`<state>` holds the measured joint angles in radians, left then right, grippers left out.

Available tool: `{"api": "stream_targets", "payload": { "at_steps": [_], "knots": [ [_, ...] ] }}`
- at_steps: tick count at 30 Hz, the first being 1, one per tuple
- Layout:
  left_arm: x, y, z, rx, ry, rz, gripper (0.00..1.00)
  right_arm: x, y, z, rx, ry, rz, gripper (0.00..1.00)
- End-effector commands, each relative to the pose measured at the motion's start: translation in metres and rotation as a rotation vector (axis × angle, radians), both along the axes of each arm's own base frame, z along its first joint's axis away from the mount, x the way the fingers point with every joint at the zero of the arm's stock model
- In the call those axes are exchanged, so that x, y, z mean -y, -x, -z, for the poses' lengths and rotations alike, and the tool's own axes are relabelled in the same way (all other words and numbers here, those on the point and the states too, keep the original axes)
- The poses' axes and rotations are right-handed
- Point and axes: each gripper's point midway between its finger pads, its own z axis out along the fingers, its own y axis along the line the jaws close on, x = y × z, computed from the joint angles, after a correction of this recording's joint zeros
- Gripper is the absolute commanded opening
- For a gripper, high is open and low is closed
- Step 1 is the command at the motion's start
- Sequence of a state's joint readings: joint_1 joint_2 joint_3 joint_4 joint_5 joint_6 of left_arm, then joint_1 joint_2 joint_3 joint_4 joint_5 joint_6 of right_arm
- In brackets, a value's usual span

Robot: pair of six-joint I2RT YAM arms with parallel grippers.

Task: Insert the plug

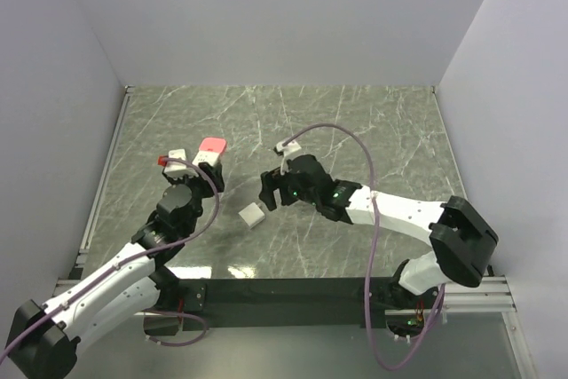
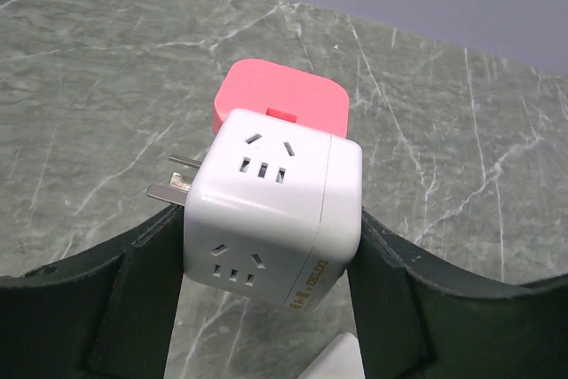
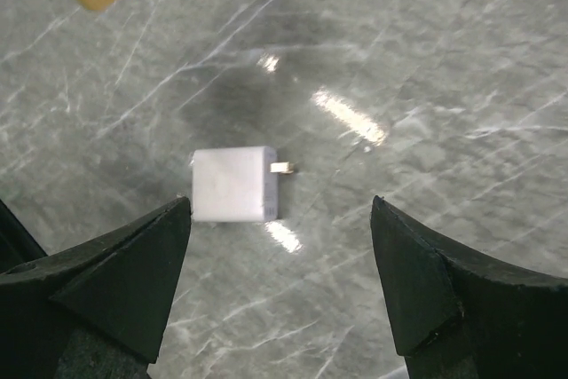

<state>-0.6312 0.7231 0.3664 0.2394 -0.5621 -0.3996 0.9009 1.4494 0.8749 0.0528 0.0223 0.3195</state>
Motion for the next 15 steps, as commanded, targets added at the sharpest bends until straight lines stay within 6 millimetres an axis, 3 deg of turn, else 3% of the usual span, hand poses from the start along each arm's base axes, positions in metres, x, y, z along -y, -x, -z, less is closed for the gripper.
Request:
{"api": "stream_targets", "payload": {
  "at_steps": [1, 8, 10, 15],
  "knots": [
    [-0.010, 0.001, -0.012, 0.038, 0.086, -0.051, 0.01, -0.017, 0.006, 0.002, 0.037, 0.031, -0.005, 0.89],
    [-0.008, 0.000, -0.006, 0.023, 0.087, -0.038, 0.01, -0.047, 0.019, 0.026, 0.012, 0.116, -0.058, 0.90],
    [-0.007, 0.001, -0.008, 0.028, 0.093, -0.033, 0.01, -0.046, 0.019, 0.038, 0.004, 0.165, -0.044, 0.90],
    [-0.008, 0.002, -0.007, 0.034, 0.095, -0.028, 0.01, -0.056, 0.022, 0.048, 0.023, 0.226, -0.052, 0.90]
  ]
}}
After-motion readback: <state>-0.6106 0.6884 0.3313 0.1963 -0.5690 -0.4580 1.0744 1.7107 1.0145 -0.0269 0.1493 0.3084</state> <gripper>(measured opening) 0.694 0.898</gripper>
